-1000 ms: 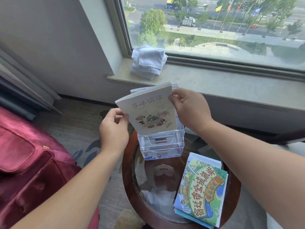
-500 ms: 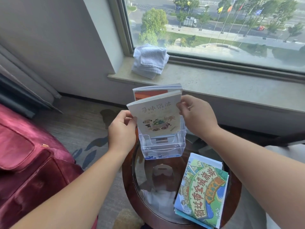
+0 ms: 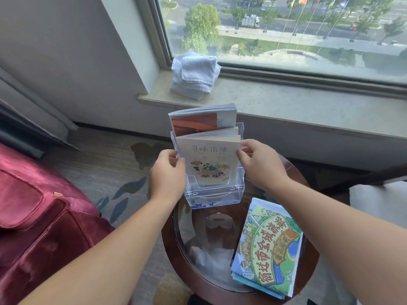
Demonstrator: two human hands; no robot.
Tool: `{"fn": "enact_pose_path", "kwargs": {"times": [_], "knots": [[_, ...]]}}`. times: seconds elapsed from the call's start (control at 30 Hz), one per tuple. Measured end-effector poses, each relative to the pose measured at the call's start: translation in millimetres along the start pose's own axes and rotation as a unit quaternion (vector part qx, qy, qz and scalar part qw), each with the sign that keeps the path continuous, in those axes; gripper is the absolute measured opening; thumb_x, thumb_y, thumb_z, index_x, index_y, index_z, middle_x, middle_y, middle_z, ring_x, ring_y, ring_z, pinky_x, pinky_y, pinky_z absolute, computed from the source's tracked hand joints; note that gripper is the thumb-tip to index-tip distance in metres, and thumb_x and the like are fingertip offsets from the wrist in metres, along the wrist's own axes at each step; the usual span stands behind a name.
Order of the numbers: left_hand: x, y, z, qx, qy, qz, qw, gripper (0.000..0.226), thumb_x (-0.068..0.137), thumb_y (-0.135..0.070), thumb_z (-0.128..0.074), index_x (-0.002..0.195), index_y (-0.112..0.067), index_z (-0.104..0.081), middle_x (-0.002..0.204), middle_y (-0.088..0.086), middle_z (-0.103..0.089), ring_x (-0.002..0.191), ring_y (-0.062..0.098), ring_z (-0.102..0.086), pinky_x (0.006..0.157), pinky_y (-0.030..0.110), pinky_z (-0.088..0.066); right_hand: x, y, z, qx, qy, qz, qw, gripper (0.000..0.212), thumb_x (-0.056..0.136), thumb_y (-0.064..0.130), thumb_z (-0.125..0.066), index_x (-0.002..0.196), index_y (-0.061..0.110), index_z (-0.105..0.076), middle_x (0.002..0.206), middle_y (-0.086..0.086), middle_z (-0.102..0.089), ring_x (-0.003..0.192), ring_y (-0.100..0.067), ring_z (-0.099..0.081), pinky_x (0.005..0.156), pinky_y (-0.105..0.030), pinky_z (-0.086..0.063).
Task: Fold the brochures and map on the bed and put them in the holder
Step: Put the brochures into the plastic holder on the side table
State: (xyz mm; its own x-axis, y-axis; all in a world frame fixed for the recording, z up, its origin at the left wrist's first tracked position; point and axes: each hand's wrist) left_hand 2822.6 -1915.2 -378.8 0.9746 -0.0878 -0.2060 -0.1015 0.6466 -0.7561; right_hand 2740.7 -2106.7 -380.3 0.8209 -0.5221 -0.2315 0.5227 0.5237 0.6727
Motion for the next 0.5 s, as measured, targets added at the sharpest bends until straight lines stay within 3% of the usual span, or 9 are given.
{"fn": "enact_pose_path", "kwargs": {"times": [0.13, 0.27, 0.33, 0.4, 0.47, 0.5], "knots": [[-27.7, 9.0, 1.7, -0.028, 0.012, -0.006, 1.0, 0.01, 0.094, -0.026, -0.057, 0.104, -0.027, -0.061, 0.096, -0.013, -0.065, 0.092, 0.009, -0.061, 0.074, 0.027, -0.049, -19.4, -18.9, 10.5, 0.01, -0.044, -0.018, 0.999, 0.026, 0.098, 0.03, -0.054, 0.121, 0.021, -0.062, 0.096, 0.014, -0.063, 0.084, -0.007, -0.059, 0.071, -0.025, -0.048], [-69.1, 17.8, -27.7, -0.013, 0.12, -0.012, 0.993, 0.009, 0.093, -0.027, -0.059, 0.097, -0.034, -0.062, 0.089, -0.017, -0.066, 0.086, 0.002, -0.061, 0.074, 0.023, -0.05, -53.2, -65.2, 16.4, 0.035, -0.066, -0.08, 0.994, 0.026, 0.098, 0.03, -0.055, 0.122, 0.023, -0.061, 0.101, 0.012, -0.063, 0.085, -0.002, -0.058, 0.064, -0.014, -0.043], [-89.2, 25.0, -51.8, 0.015, 0.193, -0.004, 0.981, 0.008, 0.092, -0.029, -0.06, 0.097, -0.035, -0.062, 0.089, -0.018, -0.064, 0.086, -0.002, -0.059, 0.071, 0.016, -0.045, -75.2, -95.8, 15.5, 0.04, -0.063, -0.138, 0.988, 0.026, 0.098, 0.032, -0.055, 0.122, 0.023, -0.06, 0.106, 0.009, -0.065, 0.084, -0.003, -0.058, 0.063, -0.017, -0.045], [-106.1, 34.0, -76.9, 0.06, 0.25, 0.006, 0.966, 0.013, 0.092, -0.031, -0.059, 0.105, -0.033, -0.062, 0.092, -0.018, -0.062, 0.087, -0.004, -0.056, 0.068, 0.011, -0.039, -97.7, -123.7, 12.8, 0.054, -0.039, -0.211, 0.975, 0.027, 0.097, 0.034, -0.055, 0.122, 0.025, -0.058, 0.11, 0.006, -0.065, 0.084, -0.005, -0.06, 0.064, -0.028, -0.055], [-119.2, 43.1, -99.4, 0.112, 0.294, 0.011, 0.949, 0.02, 0.092, -0.033, -0.057, 0.111, -0.03, -0.062, 0.09, -0.019, -0.059, 0.085, -0.004, -0.054, 0.069, 0.016, -0.043, -118.0, -147.3, 7.5, 0.077, -0.009, -0.276, 0.958, 0.026, 0.095, 0.036, -0.056, 0.119, 0.026, -0.055, 0.11, 0.007, -0.064, 0.083, -0.006, -0.064, 0.068, -0.037, -0.06], [-124.0, 46.8, -109.1, 0.13, 0.314, 0.017, 0.94, 0.021, 0.092, -0.033, -0.056, 0.112, -0.029, -0.061, 0.09, -0.019, -0.059, 0.085, -0.002, -0.055, 0.073, 0.022, -0.049, -127.0, -157.3, 4.4, 0.084, 0.002, -0.299, 0.951, 0.024, 0.095, 0.036, -0.058, 0.116, 0.026, -0.055, 0.11, 0.007, -0.064, 0.079, -0.004, -0.064, 0.064, -0.035, -0.059]]}}
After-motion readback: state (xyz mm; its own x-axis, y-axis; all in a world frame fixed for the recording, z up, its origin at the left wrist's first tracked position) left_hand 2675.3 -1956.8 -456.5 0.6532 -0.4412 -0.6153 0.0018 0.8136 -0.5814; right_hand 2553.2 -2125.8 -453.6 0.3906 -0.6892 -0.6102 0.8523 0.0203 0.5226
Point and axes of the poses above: each hand's wrist, its own x-axis towards the middle knuckle, its own z-axis out of the back of the hand, y = z × x
